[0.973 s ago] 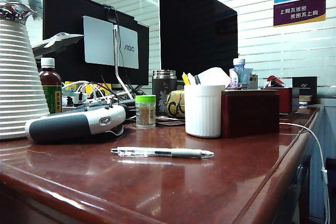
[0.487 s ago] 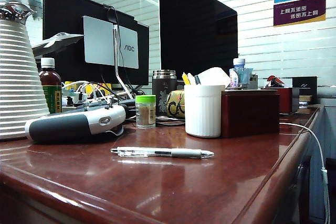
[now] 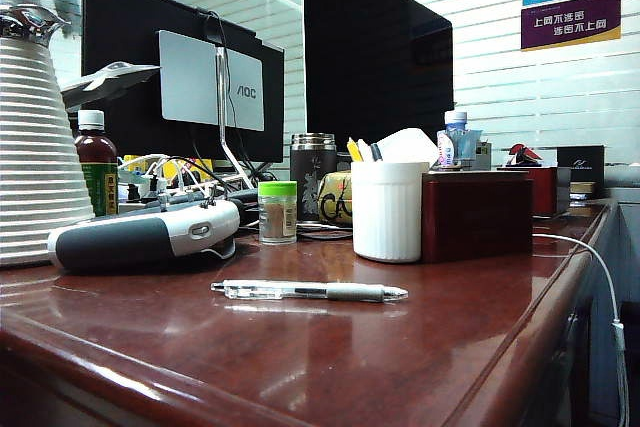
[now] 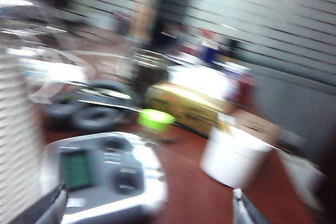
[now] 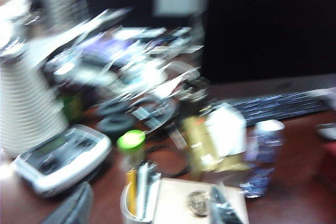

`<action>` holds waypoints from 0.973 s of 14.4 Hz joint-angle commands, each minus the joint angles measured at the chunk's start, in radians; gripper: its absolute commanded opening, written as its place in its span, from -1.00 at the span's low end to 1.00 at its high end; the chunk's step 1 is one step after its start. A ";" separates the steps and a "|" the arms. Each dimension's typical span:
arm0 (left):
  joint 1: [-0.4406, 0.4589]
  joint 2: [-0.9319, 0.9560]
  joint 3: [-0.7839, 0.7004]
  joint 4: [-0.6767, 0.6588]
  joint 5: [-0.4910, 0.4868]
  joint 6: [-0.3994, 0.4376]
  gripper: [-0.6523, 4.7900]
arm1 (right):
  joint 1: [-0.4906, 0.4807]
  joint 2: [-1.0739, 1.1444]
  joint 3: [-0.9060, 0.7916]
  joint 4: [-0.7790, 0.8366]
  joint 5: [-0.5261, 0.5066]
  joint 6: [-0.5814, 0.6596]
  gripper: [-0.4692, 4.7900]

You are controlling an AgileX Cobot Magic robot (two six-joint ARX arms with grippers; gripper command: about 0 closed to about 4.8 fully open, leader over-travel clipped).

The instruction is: Pick up all the pens on the desk and put them into the pen holder one by one.

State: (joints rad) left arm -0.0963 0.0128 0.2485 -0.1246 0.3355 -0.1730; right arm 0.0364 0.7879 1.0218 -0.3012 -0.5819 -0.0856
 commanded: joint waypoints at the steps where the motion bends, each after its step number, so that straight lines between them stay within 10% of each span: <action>1: 0.000 0.076 0.088 0.006 0.083 -0.058 0.74 | 0.121 0.126 0.024 0.019 -0.022 -0.135 0.27; 7: -0.043 0.504 0.306 0.018 0.195 -0.089 0.89 | 0.411 0.475 0.025 -0.010 0.113 -0.294 0.51; 14: -0.447 0.833 0.323 0.005 -0.231 0.050 1.00 | 0.529 0.756 0.025 -0.173 0.231 -0.583 0.51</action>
State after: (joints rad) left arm -0.5278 0.8333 0.5682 -0.1272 0.1314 -0.1287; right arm 0.5476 1.5414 1.0416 -0.4747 -0.3706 -0.6342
